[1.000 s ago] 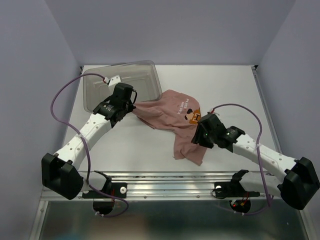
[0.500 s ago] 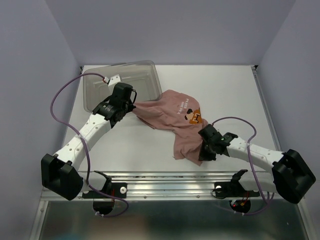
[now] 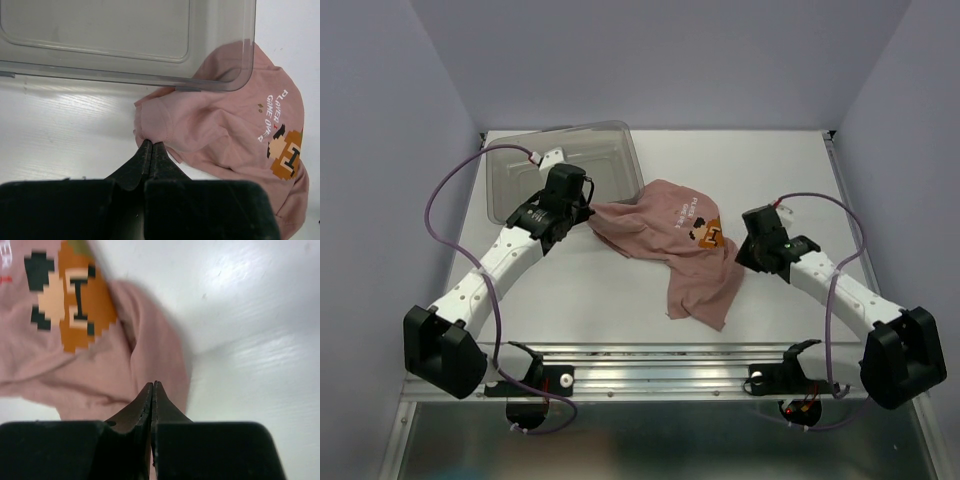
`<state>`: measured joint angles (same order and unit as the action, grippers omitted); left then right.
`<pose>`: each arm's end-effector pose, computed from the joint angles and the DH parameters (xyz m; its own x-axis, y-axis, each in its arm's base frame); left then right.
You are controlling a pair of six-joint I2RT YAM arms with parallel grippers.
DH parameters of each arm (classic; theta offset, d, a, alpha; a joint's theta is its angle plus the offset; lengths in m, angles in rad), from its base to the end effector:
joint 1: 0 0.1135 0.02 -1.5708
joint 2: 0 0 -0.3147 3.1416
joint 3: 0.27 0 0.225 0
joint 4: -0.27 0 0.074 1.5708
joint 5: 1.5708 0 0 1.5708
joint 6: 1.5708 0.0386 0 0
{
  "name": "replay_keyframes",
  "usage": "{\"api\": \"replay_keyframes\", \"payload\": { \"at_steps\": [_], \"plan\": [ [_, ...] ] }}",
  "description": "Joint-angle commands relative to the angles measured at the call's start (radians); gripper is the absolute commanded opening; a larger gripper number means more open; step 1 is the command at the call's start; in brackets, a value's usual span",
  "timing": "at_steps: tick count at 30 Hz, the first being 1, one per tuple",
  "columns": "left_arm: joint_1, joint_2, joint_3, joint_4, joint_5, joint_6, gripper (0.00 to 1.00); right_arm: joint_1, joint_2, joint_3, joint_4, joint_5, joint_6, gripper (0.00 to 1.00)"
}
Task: Roll the t-shirts
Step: Flatten out the T-shirt at the center of the board.
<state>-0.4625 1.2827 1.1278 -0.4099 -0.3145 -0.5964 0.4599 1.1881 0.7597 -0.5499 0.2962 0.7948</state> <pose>0.2269 -0.0998 0.3818 -0.5033 -0.3459 -0.7919 -0.1115 0.9347 -0.3374 0.1722 0.0727 0.2779 -0.7194 0.4055 -0.5640 0.3355 0.9138 0.2290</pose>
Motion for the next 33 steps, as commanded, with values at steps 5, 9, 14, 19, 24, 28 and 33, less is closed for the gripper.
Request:
{"api": "replay_keyframes", "payload": {
  "at_steps": [5,9,14,19,24,28,33],
  "plan": [
    [0.007,-0.011,0.023,0.029,-0.008,0.006,0.00,-0.136,0.028,0.052,0.053,-0.133,-0.181,0.28],
    [0.008,-0.036,0.004,0.025,-0.018,-0.003,0.00,-0.136,-0.027,-0.063,0.036,-0.253,-0.112,0.56],
    [0.008,-0.049,-0.002,0.028,-0.009,-0.009,0.00,-0.136,-0.074,-0.169,0.079,-0.354,-0.066,0.69],
    [0.007,-0.037,0.003,0.037,0.011,-0.006,0.00,-0.136,0.019,-0.191,0.194,-0.384,-0.059,0.65],
    [0.007,-0.031,0.000,0.052,0.032,-0.008,0.00,-0.136,0.074,-0.122,0.283,-0.329,-0.065,0.39],
    [0.007,-0.026,0.006,0.049,0.055,-0.005,0.00,-0.200,0.143,-0.004,0.288,-0.223,-0.110,0.01],
    [0.007,-0.040,-0.005,0.046,0.057,-0.003,0.00,-0.334,0.246,0.102,0.323,-0.232,-0.126,0.01]
  ]
}}
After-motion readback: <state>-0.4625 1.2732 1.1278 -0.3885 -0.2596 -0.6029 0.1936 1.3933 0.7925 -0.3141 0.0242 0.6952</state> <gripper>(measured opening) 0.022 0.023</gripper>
